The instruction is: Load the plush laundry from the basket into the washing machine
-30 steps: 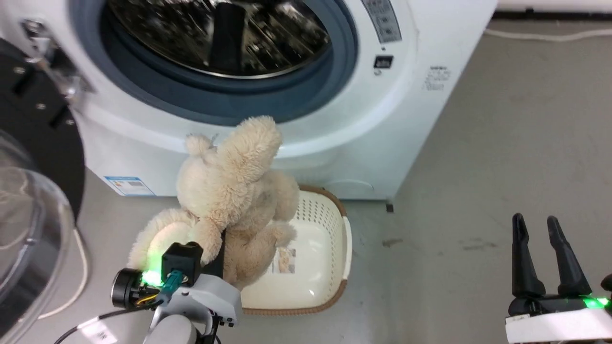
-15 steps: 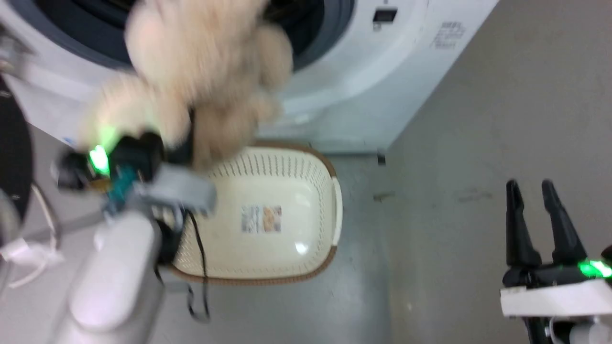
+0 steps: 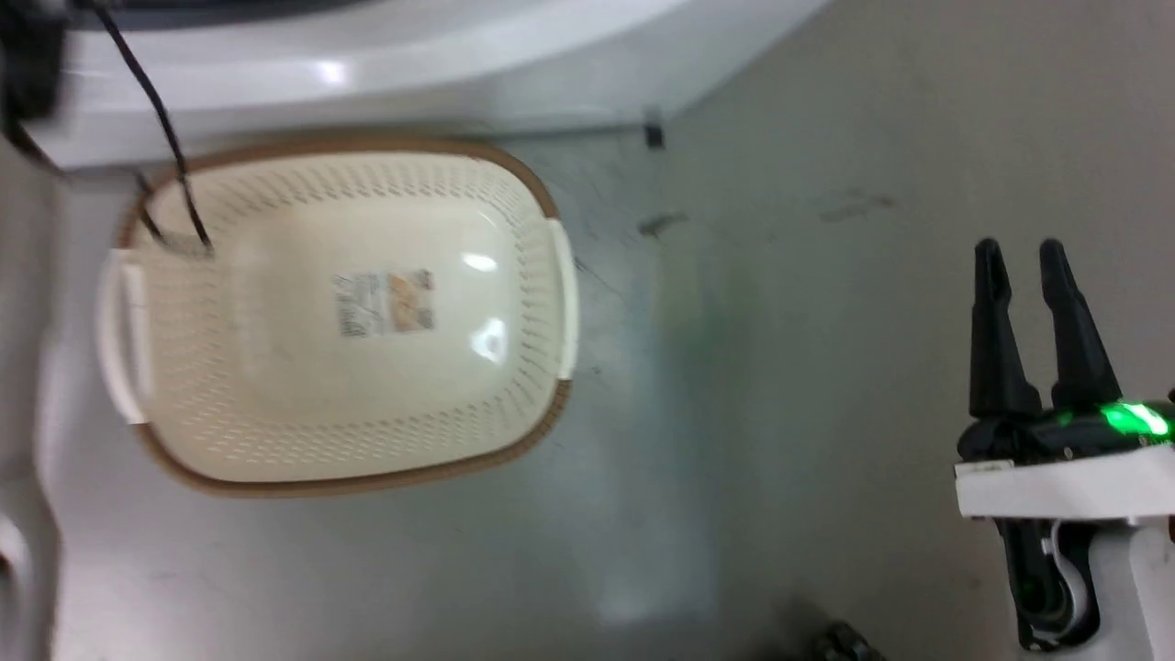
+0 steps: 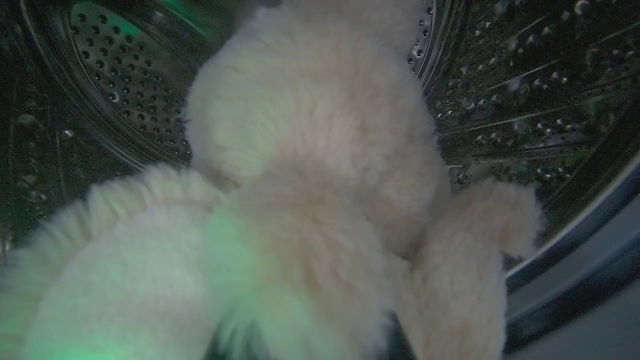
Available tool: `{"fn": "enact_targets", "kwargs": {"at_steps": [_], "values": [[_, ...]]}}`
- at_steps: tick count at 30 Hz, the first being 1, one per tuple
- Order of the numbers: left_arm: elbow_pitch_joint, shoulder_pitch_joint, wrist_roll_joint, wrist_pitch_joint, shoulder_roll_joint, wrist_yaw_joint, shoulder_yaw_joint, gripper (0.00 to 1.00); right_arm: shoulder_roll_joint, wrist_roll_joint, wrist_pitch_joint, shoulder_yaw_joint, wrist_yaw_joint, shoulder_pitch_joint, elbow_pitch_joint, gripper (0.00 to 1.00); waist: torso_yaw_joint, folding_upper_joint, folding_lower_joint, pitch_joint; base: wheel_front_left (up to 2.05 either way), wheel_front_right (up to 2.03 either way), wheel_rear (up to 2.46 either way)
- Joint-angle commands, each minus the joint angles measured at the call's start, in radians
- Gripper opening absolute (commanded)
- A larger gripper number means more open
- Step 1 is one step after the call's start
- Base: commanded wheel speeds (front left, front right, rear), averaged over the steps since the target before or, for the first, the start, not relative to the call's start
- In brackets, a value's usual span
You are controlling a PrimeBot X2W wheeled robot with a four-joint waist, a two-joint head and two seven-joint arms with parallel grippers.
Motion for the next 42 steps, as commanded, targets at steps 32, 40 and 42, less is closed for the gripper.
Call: {"fn": "enact_targets", "kwargs": {"at_steps": [32, 40, 42], "values": [[0.517, -0.355, 0.016, -0.108, -0.028, -0.055, -0.078, 1.0, 0.026, 0.018, -0.004, 0.01, 0.001, -0.064, 0.032, 1.0, -0.079, 0.0, -0.0003, 0.036, 0.0, 0.0, 0.0], [0.546, -0.106, -0.047, -0.262, -0.063, -0.088, -0.084, 1.0, -0.002, -0.046, -0.004, -0.025, 0.001, 0.031, 0.014, 1.0, 0.011, 0.0, -0.0003, -0.209, 0.0, 0.0, 0.0], [0.539, -0.03, -0.065, -0.297, -0.079, -0.092, -0.085, 1.0, -0.007, -0.064, -0.004, -0.034, 0.001, 0.062, 0.01, 1.0, 0.038, 0.0, -0.0003, -0.274, 0.0, 0.0, 0.0]]}}
